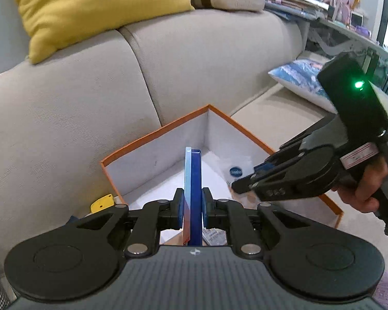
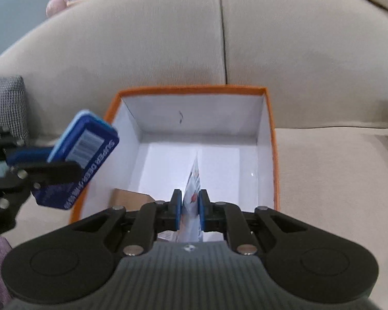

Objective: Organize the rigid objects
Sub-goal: 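Lower the Vaseline tube into the shoebox and open the right gripper while the left holds the tin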

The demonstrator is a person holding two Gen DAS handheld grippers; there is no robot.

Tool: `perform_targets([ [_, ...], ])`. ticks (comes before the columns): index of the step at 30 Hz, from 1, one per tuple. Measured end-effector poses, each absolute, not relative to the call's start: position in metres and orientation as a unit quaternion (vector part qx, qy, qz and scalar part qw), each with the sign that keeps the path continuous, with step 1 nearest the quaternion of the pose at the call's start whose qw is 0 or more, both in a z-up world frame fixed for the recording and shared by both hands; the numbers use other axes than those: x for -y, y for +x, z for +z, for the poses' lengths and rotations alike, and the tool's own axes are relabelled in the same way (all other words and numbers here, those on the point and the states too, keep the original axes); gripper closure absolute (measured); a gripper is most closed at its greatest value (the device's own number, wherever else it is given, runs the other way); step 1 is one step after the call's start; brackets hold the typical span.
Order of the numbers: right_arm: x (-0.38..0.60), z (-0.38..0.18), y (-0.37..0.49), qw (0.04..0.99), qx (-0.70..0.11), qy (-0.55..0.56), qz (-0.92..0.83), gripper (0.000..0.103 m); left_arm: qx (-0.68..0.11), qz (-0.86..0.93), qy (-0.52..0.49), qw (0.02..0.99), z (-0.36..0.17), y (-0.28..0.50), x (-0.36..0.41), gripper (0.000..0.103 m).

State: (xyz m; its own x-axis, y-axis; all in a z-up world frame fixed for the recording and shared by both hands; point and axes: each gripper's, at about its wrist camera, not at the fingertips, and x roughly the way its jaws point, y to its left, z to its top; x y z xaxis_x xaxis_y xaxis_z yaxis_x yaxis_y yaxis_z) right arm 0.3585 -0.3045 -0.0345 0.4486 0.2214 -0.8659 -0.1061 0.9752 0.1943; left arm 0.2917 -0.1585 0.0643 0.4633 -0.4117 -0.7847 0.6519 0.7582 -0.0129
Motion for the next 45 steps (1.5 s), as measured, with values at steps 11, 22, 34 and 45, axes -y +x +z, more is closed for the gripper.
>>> perform_targets([
  [11,0.301,-0.087,0.397,0.812,-0.567,0.060,0.127,0.089,-0.437,-0.319,0.168,0.824,0.030,0.327,0.169,0.089],
  [22,0.305,-0.095,0.409,0.809,-0.574,0.051,0.116,0.074,-0.445,-0.330,0.184,0.812,0.019,0.334,0.175,0.088],
  [34,0.299,-0.083,0.381,0.796,-0.591,-0.023,0.132,0.086,-0.453,-0.342,0.188,0.802,0.011,0.335,0.183,0.089],
  [45,0.289,-0.104,0.378,0.794,-0.590,-0.022,0.147,0.087,-0.452,-0.341,0.194,0.801,0.015,0.335,0.183,0.088],
])
